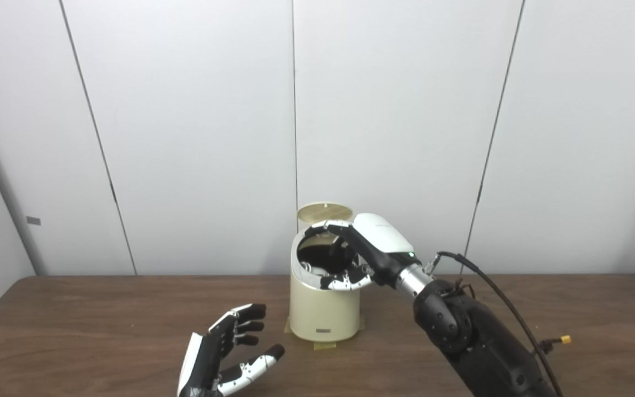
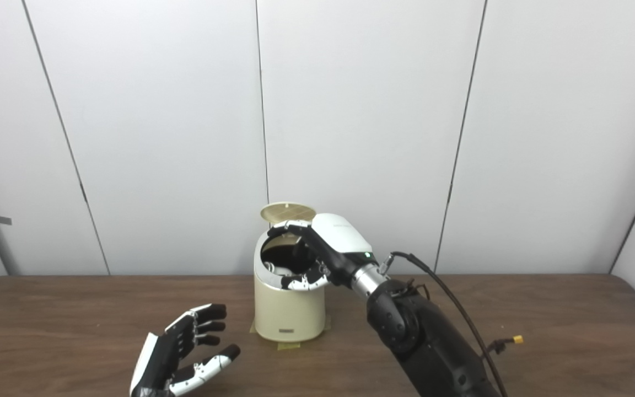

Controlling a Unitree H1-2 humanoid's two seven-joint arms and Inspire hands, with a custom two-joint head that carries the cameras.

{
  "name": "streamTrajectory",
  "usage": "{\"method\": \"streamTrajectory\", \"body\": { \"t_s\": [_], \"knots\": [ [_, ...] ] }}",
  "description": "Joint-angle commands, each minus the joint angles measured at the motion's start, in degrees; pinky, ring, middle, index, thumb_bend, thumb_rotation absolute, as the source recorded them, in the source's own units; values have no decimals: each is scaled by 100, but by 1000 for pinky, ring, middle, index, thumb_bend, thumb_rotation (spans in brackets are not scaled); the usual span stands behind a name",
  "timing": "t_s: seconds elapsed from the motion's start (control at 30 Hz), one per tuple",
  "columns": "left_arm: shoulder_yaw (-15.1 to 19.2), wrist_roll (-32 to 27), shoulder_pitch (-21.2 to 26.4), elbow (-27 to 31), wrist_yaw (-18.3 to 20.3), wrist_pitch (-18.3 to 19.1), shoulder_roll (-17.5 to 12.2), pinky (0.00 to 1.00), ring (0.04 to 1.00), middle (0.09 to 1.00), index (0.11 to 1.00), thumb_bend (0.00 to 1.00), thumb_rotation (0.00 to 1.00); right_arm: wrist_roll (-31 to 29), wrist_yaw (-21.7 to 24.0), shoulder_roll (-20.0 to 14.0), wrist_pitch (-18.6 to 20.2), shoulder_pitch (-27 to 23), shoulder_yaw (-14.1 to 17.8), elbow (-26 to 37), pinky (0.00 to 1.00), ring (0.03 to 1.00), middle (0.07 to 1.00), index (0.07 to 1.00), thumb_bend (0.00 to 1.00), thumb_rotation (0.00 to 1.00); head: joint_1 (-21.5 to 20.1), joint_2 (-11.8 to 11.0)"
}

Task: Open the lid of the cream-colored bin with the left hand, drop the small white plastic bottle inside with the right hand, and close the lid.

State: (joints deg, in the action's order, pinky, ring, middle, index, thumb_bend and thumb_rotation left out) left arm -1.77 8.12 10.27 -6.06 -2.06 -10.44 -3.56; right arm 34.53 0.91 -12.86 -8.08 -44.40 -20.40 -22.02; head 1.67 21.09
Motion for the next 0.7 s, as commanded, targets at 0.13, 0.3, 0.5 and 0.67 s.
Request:
{"method": "streamTrajectory", "body": {
  "t_s": [0.13, 0.3, 0.5, 0.67],
  "knots": [
    [-21, 48, 110, 37, -30, -150, 7, 644, 730, 771, 764, 716, 182, -534, -1167, 106, -1315, 99, 823, 333, 331, 424, 590, 638, 731, 0, 13, -6],
    [-10, 5, 155, -22, -21, -206, 3, 661, 736, 776, 770, 709, 180, -741, -1738, 243, -1815, 384, 1311, 526, 284, 380, 522, 602, 617, 0, -18, -8],
    [8, 47, 189, -79, -74, -244, 7, 648, 727, 766, 758, 732, 190, -1142, -2361, 137, -1883, 840, 1606, 581, 297, 393, 482, 513, 527, 0, -38, -22],
    [12, 4, 192, -66, -61, -236, 8, 630, 727, 764, 757, 726, 178, -2198, -1728, 117, -1767, 1349, 1877, 489, 330, 447, 499, 493, 526, 0, -15, -32]
  ]
}}
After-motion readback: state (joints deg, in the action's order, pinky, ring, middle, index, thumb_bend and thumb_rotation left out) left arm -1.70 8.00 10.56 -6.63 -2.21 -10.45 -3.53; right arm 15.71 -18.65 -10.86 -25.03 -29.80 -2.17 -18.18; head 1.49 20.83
